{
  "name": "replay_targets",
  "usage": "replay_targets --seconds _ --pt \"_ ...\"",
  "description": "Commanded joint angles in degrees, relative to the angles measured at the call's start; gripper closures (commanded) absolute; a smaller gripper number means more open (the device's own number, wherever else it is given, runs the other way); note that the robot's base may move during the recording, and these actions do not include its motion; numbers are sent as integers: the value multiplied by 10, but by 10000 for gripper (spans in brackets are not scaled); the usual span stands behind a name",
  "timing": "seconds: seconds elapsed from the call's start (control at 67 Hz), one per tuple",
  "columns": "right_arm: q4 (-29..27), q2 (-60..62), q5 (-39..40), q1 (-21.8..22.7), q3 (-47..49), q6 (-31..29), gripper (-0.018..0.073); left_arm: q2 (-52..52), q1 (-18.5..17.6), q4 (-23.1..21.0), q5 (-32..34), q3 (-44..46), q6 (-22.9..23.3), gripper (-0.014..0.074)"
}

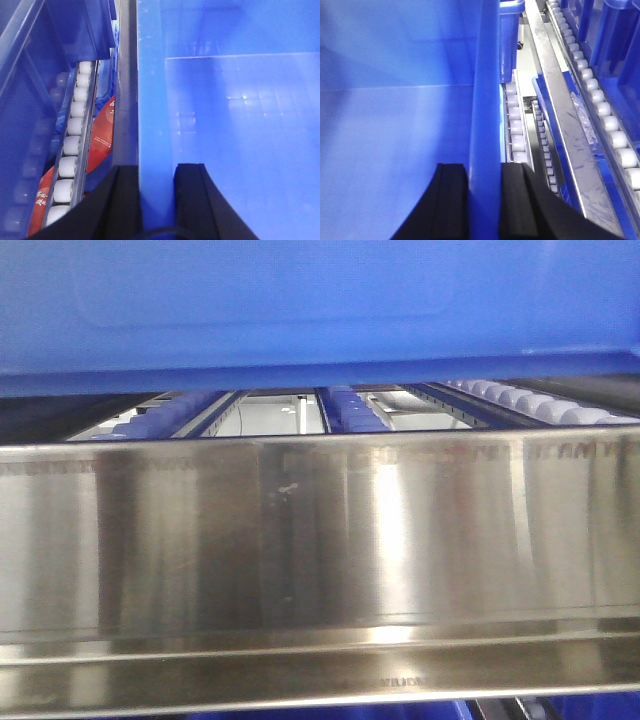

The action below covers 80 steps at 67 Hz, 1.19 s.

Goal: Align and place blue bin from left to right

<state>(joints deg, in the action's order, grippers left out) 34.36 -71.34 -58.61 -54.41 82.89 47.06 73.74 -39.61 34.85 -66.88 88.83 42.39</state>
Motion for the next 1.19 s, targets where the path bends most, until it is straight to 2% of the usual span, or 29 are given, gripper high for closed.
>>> replay_targets --seconds 0.0,0.328,0.403,0.582,0.82,0.925,0.999,1.178 --pt "3 6 96 -7 9 -6 638 -6 -8 -9 68 6 0 707" --pt "3 6 99 -7 9 -6 638 -6 -8 -13 69 6 0 707" --pt "3 5 101 -5 9 -5 638 -5 -8 -14 89 6 0 707" --pt "-6 -17 102 42 21 -5 638 27 12 -59 116 21 0 707" --pt "-11 -65 149 105 22 -6 638 89 24 -55 163 32 0 707" --pt "-31 -89 171 126 22 -6 638 113 24 -41 169 32 0 707" --pt "-56 -103 174 133 22 -6 638 125 24 -36 171 32 0 707" --pt "-56 -130 170 133 22 -6 638 141 33 -33 172 32 22 707"
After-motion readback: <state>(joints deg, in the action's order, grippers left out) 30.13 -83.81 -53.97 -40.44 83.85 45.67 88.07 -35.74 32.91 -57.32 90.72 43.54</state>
